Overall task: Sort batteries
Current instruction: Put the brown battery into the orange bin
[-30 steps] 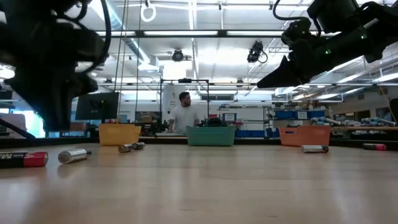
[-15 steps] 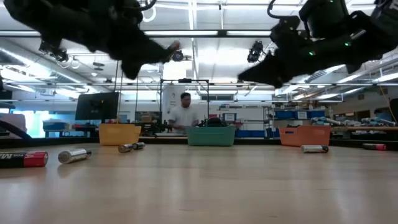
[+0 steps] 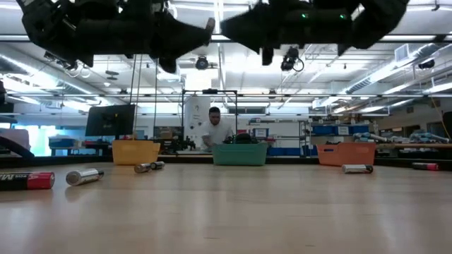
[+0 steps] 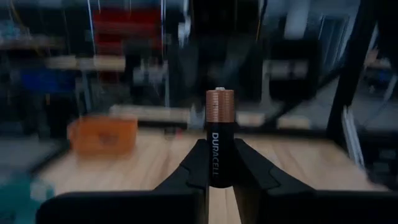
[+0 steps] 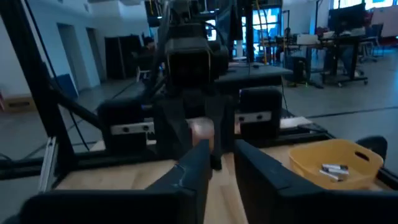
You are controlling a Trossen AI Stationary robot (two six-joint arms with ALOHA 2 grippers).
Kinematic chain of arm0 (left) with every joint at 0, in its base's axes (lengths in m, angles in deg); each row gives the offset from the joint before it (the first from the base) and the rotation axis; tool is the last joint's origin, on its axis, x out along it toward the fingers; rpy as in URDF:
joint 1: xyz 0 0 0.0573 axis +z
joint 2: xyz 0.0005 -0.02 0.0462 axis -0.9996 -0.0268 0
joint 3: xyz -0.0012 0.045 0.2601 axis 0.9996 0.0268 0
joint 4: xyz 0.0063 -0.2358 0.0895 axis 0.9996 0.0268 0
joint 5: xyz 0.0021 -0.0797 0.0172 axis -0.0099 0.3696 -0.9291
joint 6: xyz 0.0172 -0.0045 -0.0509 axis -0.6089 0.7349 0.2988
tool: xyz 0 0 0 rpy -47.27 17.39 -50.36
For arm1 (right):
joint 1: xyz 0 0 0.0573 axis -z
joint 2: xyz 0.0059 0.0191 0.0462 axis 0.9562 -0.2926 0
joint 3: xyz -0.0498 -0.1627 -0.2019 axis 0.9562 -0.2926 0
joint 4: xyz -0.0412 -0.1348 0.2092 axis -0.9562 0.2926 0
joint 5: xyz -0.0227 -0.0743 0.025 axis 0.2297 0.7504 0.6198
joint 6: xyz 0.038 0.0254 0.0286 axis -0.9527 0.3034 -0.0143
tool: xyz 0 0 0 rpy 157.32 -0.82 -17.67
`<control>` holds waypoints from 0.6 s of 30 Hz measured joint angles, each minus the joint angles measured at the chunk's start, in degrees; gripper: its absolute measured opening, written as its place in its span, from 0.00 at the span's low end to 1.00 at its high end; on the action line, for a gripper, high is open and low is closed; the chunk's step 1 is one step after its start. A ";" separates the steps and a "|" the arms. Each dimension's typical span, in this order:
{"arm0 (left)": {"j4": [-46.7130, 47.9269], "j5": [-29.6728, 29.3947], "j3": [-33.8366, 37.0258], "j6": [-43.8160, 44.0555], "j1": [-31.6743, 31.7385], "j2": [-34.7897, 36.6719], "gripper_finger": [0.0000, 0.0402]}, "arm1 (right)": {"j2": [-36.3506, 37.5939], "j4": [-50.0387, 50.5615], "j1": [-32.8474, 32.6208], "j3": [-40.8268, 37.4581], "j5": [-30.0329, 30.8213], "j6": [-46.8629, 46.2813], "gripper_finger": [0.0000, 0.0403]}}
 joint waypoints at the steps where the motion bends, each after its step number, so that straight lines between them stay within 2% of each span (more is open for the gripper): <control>1: -1.07 0.17 -0.23 -0.74 0.15 -0.06 0.11 | -0.47 0.24 -0.04 1.11 0.00 -0.02 0.24; 9: -4.62 1.68 -0.09 -2.81 1.09 -0.10 0.11 | -0.96 1.45 -1.15 5.15 -0.15 -0.04 0.39; 18: -5.49 1.94 -1.48 -4.00 1.10 -1.11 0.11 | -1.05 2.36 -1.15 5.69 -0.15 0.69 0.39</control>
